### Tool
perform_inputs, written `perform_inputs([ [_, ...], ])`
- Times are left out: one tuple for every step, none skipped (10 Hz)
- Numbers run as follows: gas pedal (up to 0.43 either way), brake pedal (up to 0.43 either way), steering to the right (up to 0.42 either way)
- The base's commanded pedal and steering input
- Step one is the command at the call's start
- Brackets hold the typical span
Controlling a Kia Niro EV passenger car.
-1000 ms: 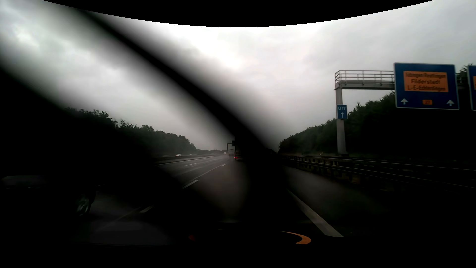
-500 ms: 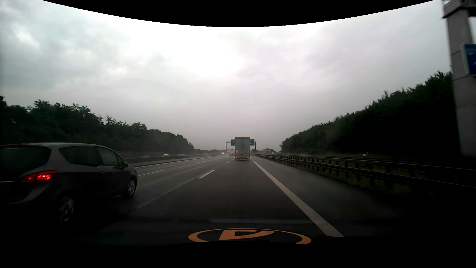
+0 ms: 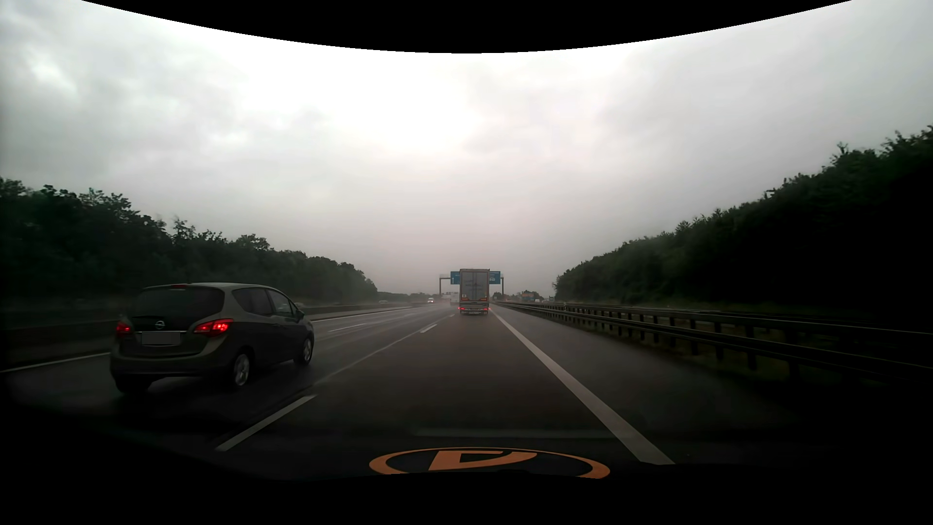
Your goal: Follow the waypoints while adhering to traffic rules and regulations
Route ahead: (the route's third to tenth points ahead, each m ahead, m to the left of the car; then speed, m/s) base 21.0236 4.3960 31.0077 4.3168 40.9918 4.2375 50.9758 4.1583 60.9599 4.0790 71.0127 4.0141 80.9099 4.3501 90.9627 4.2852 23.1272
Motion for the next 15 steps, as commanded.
perform_inputs([
  [0.087, 0.000, -0.003],
  [0.079, 0.000, -0.003],
  [0.079, 0.000, -0.003],
  [0.079, 0.000, -0.003],
  [0.079, 0.000, -0.003],
  [0.079, 0.000, -0.003],
  [0.079, 0.000, -0.003],
  [0.079, 0.000, -0.002],
  [0.079, 0.000, -0.002],
  [0.079, 0.000, -0.002],
  [0.079, 0.000, -0.002],
  [0.079, 0.000, -0.001],
  [0.079, 0.000, -0.001],
  [0.079, 0.000, -0.001],
  [0.098, 0.000, -0.001],
])
